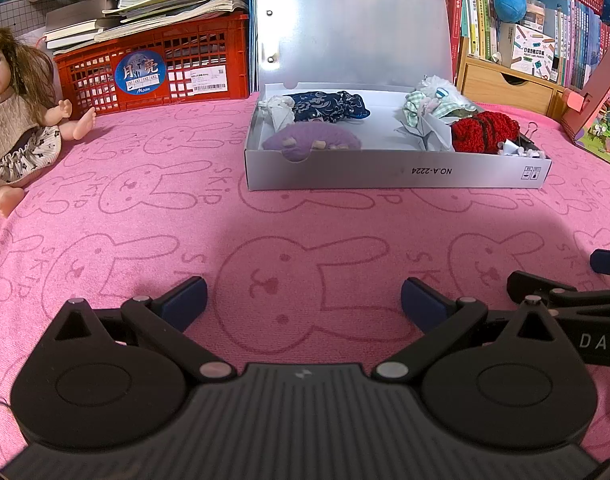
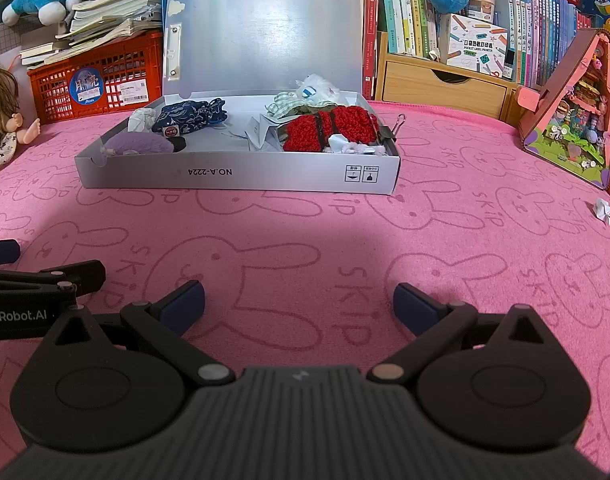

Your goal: Organize objects

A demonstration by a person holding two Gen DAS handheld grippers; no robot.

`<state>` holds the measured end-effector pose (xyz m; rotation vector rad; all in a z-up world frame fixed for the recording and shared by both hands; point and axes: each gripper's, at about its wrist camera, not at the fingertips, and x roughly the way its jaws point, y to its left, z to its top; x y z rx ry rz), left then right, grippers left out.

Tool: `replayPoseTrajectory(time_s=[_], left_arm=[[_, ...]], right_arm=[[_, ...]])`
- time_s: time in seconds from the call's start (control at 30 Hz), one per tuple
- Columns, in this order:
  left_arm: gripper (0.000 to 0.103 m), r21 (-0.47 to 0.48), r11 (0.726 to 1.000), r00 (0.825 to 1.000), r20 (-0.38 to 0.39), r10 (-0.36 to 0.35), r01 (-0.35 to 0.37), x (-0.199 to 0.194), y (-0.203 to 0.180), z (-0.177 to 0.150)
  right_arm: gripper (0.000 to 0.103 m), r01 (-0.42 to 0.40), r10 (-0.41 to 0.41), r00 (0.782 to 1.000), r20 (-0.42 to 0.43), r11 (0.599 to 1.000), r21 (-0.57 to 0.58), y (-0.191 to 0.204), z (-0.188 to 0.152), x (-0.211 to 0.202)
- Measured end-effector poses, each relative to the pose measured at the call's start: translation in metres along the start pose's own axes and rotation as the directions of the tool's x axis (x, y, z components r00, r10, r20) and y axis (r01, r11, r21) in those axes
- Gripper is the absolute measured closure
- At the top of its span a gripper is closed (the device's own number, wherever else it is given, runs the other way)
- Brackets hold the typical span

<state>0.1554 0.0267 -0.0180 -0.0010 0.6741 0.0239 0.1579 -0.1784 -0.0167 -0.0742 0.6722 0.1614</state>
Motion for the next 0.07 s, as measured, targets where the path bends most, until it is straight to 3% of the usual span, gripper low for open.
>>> replayPoseTrajectory(time_s=[0.07], left_arm=[[0.0,0.0,1.0,1.0,0.0,0.0,0.0,-0.0002,0.0008,-0.0004]], right_arm=[[0.0,0.0,0.0,1.0,0.0,1.0,0.0,0.0,0.0,0.0]])
